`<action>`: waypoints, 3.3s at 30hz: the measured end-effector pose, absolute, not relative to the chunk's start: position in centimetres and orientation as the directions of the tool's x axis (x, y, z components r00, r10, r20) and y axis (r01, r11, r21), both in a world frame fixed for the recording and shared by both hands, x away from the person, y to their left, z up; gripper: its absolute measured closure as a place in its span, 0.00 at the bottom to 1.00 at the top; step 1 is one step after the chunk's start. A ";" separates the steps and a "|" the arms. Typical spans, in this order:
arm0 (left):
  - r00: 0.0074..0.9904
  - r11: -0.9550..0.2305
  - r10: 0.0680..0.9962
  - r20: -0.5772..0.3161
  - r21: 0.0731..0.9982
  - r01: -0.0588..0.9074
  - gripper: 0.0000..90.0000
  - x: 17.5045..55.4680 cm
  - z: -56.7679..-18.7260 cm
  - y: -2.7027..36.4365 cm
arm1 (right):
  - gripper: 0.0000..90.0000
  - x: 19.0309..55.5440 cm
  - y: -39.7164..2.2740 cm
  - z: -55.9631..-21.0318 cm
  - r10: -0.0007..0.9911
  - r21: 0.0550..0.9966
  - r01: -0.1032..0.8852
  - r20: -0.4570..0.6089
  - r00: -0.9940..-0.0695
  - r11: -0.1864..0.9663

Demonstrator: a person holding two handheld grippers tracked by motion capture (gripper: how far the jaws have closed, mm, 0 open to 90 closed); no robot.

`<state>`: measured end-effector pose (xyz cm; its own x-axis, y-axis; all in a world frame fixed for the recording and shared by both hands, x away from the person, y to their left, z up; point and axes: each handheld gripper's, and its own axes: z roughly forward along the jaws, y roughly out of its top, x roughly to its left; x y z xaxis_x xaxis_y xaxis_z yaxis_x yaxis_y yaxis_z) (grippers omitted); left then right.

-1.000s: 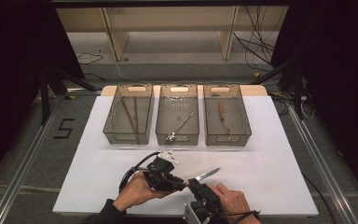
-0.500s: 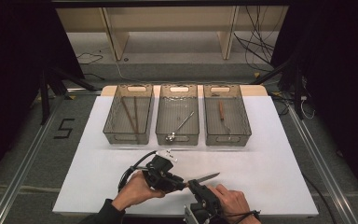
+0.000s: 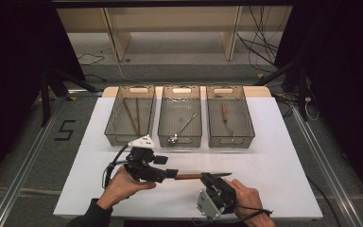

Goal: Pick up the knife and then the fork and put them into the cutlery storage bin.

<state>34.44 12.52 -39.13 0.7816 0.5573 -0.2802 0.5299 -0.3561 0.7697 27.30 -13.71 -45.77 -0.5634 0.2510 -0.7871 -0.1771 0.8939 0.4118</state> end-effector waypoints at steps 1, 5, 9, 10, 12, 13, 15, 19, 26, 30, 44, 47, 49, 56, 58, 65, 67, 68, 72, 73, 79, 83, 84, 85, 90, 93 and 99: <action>0.777 -0.346 0.569 -0.268 0.779 0.523 0.29 34.4 -39.0 12.8 | 0.91 27.6 -14.1 -45.4 0.281 0.436 -0.149 -0.769 -0.574 0.887; 0.771 -0.313 0.588 -0.247 0.809 0.498 0.27 34.3 -39.1 14.0 | 0.91 29.0 -15.6 -43.4 0.409 0.552 -0.059 -0.680 -0.609 0.831; 0.772 -0.309 0.598 -0.216 0.827 0.470 0.24 34.0 -40.3 14.9 | 0.91 30.7 -17.2 -41.2 0.540 0.682 0.042 -0.537 -0.649 0.730; 0.771 -0.311 0.603 -0.204 0.831 0.462 0.24 34.0 -40.7 15.0 | 0.91 31.2 -17.6 -40.7 0.569 0.714 0.071 -0.490 -0.660 0.697; 0.767 -0.314 0.616 -0.181 0.836 0.450 0.22 33.9 -41.5 15.5 | 0.91 32.2 -18.4 -39.8 0.621 0.777 0.122 -0.386 -0.682 0.617; 0.764 -0.311 0.620 -0.176 0.839 0.446 0.22 33.8 -41.8 15.7 | 0.90 32.7 -18.7 -39.4 0.640 0.799 0.147 -0.340 -0.689 0.583; 0.759 -0.302 0.628 -0.171 0.846 0.440 0.22 33.7 -42.4 16.2 | 0.91 33.7 -19.4 -38.8 0.669 0.830 0.198 -0.254 -0.698 0.522; 0.745 -0.269 0.648 -0.158 0.867 0.419 0.21 33.6 -43.4 16.9 | 0.90 36.1 -20.6 -38.0 0.712 0.861 0.296 -0.102 -0.695 0.413; 0.734 -0.259 0.665 -0.139 0.879 0.401 0.20 33.3 -44.8 17.6 | 0.90 40.0 -22.4 -37.0 0.741 0.865 0.443 0.134 -0.658 0.236; 0.725 -0.242 0.672 -0.148 0.882 0.404 0.20 33.3 -45.5 18.1 | 0.90 41.8 -23.2 -36.5 0.749 0.853 0.500 0.230 -0.622 0.153; 0.694 -0.208 0.700 -0.166 0.883 0.421 0.20 32.8 -46.7 19.3 | 0.90 46.3 -23.9 -35.5 0.784 0.821 0.569 0.320 -0.533 0.052; 0.701 -0.212 0.694 -0.161 0.885 0.414 0.19 32.7 -46.7 19.2 | 0.90 47.1 -24.1 -35.1 0.793 0.816 0.576 0.328 -0.513 0.035; 0.706 -0.222 0.692 -0.152 0.885 0.408 0.19 32.6 -46.7 19.2 | 0.90 47.6 -24.3 -35.0 0.802 0.815 0.578 0.328 -0.499 0.027; 0.711 -0.216 0.687 -0.153 0.891 0.400 0.18 32.4 -46.8 19.2 | 0.90 49.1 -24.7 -35.2 0.830 0.803 0.595 0.330 -0.449 0.003; 0.709 -0.211 0.689 -0.155 0.892 0.400 0.18 32.4 -46.9 19.2 | 0.90 49.5 -24.8 -35.6 0.838 0.799 0.601 0.325 -0.439 0.004; 0.710 -0.214 0.686 -0.156 0.890 0.403 0.18 32.3 -47.0 19.1 | 0.90 50.7 -24.9 -36.6 0.858 0.782 0.623 0.321 -0.401 0.000; 0.711 -0.216 0.686 -0.155 0.889 0.403 0.18 32.3 -47.0 19.1 | 0.90 50.8 -24.7 -36.8 0.861 0.778 0.628 0.315 -0.398 0.006; 0.711 -0.217 0.687 -0.154 0.890 0.402 0.18 32.3 -47.0 19.1 | 0.90 50.9 -24.6 -36.9 0.866 0.776 0.630 0.306 -0.395 0.013; 0.710 -0.211 0.688 -0.154 0.893 0.398 0.18 32.2 -46.9 19.1 | 0.90 51.2 -24.3 -37.4 0.875 0.766 0.643 0.296 -0.383 0.023; 0.709 -0.210 0.688 -0.154 0.893 0.398 0.18 32.2 -46.9 19.1 | 0.90 51.2 -24.3 -37.5 0.876 0.763 0.646 0.296 -0.382 0.025; 0.711 -0.215 0.686 -0.155 0.890 0.402 0.18 32.3 -47.0 19.2 | 0.90 51.4 -23.9 -38.3 0.881 0.754 0.656 0.285 -0.377 0.036; 0.709 -0.210 0.687 -0.159 0.890 0.404 0.18 32.3 -47.0 19.2 | 0.90 51.5 -23.7 -38.9 0.883 0.745 0.667 0.289 -0.369 0.034; 0.708 -0.208 0.688 -0.161 0.890 0.405 0.18 32.3 -47.0 19.2 | 0.90 51.5 -23.7 -39.1 0.884 0.742 0.669 0.290 -0.368 0.035; 0.708 -0.207 0.687 -0.162 0.891 0.405 0.18 32.3 -47.0 19.2 | 0.90 51.5 -23.7 -39.3 0.884 0.740 0.672 0.292 -0.364 0.032; 0.707 -0.207 0.688 -0.163 0.890 0.406 0.18 32.3 -47.1 19.2 | 0.90 51.7 -23.7 -40.1 0.890 0.727 0.686 0.293 -0.349 0.029; 0.707 -0.205 0.688 -0.164 0.890 0.407 0.18 32.3 -47.1 19.2 | 0.90 51.7 -23.8 -40.4 0.891 0.721 0.692 0.297 -0.344 0.027; 0.707 -0.205 0.688 -0.164 0.890 0.406 0.18 32.3 -47.1 19.1 | 0.90 51.8 -23.5 -40.8 0.894 0.709 0.704 0.292 -0.340 0.036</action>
